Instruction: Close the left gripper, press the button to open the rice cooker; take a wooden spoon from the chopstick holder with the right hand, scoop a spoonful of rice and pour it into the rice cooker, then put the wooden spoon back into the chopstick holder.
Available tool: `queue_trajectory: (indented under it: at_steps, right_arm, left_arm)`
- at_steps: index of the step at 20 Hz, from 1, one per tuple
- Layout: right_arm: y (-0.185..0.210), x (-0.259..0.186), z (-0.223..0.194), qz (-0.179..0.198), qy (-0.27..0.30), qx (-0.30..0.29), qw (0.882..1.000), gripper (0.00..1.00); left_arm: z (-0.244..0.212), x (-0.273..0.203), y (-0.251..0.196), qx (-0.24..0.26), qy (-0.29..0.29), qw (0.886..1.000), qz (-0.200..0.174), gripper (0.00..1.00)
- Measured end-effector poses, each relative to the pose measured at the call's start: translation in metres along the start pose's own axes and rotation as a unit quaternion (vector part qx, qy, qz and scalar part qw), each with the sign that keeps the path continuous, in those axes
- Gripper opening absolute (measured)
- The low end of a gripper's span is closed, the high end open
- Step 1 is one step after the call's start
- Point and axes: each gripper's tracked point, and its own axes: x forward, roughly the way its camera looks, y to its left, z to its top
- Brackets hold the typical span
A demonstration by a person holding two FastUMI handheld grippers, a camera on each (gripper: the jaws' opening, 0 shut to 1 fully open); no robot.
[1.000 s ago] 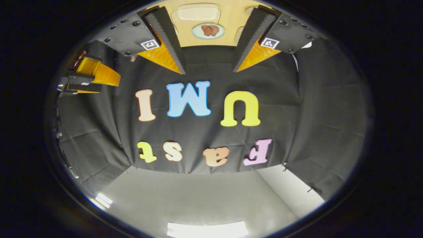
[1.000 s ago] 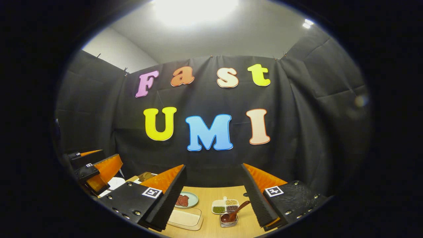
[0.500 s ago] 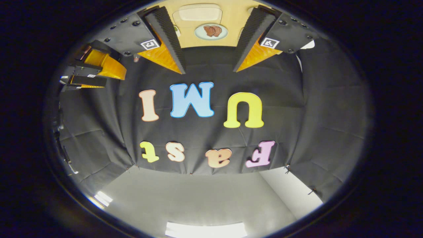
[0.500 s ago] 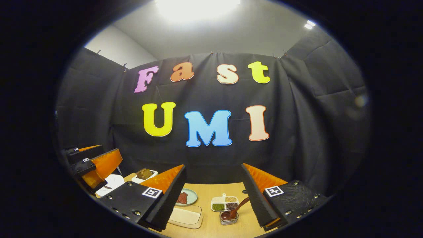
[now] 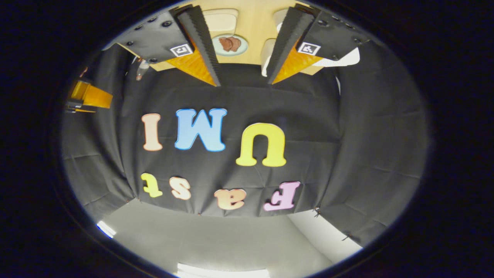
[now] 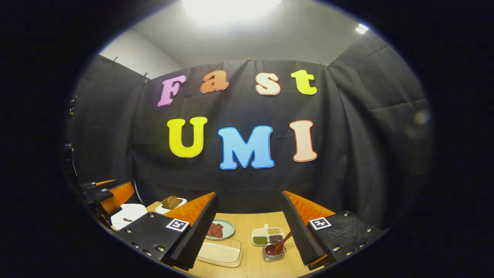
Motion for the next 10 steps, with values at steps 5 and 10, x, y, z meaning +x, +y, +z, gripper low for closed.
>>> queue_trajectory:
  at_steps: [5,10]
  right_arm:
    - [0.008,0.014,-0.029,0.010,0.026,-0.007,1.000,0.98]
    - [0.013,0.021,-0.048,0.020,0.049,-0.004,0.999,0.98]
  left_arm:
    - [-0.083,0.031,0.069,-0.069,0.110,0.991,0.034,0.09]
    - [-0.140,0.037,0.125,-0.081,0.206,0.972,0.075,0.08]
